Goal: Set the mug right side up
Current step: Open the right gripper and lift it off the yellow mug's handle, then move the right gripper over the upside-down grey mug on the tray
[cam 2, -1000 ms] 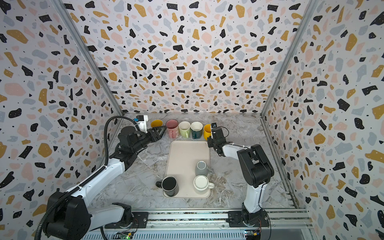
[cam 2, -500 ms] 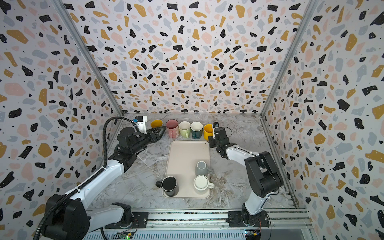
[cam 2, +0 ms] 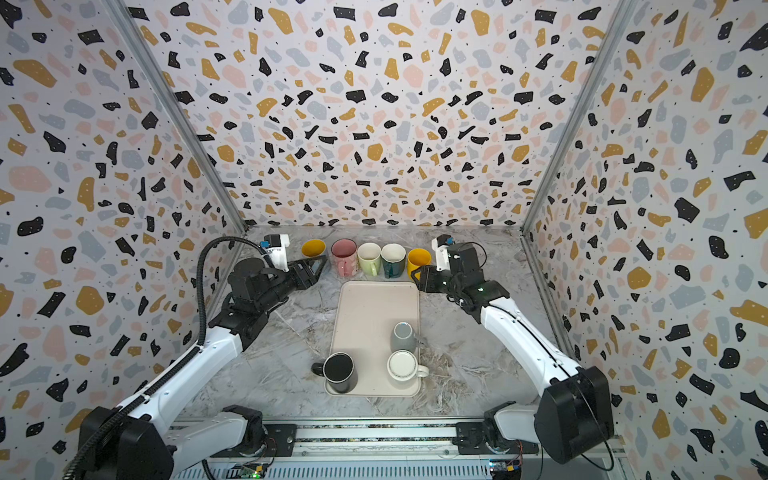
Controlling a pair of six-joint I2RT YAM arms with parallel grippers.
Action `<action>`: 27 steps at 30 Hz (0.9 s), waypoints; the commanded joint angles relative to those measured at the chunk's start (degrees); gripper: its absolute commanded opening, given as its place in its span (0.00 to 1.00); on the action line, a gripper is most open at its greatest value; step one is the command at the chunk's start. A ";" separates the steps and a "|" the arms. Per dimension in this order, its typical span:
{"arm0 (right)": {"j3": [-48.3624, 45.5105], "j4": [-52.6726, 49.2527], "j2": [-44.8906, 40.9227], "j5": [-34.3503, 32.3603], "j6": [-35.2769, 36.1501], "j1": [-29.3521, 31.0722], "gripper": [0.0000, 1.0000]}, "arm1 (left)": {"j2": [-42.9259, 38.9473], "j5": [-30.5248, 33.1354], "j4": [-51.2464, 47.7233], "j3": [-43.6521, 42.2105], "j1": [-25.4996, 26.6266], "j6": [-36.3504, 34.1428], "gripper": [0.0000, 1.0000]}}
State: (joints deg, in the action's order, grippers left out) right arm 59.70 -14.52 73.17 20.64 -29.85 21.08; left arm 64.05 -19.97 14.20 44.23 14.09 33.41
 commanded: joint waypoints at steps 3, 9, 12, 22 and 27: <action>-7.20 -5.67 -5.68 25.04 -17.33 -8.10 0.48 | -2.15 1.36 1.01 -1.51 -0.29 -1.33 0.62; -13.85 -3.56 -9.04 35.85 -28.02 -9.71 0.48 | -3.13 2.63 -0.29 -1.78 -0.30 -1.87 0.62; -16.83 -1.96 -9.20 39.38 -32.88 -10.10 0.48 | -3.52 3.20 -2.19 -1.78 -0.31 -2.97 0.62; -24.88 1.48 -9.77 40.43 -44.97 -11.40 0.41 | -4.75 6.32 -5.70 -1.42 -0.30 -5.52 0.62; -29.51 8.61 -9.35 39.21 -52.59 -11.83 0.40 | -4.64 7.11 -5.95 -1.81 -0.29 -5.63 0.62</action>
State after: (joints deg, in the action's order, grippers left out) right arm 32.18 -11.33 64.58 59.90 -75.85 9.82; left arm 60.16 -13.96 7.14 42.76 14.04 29.06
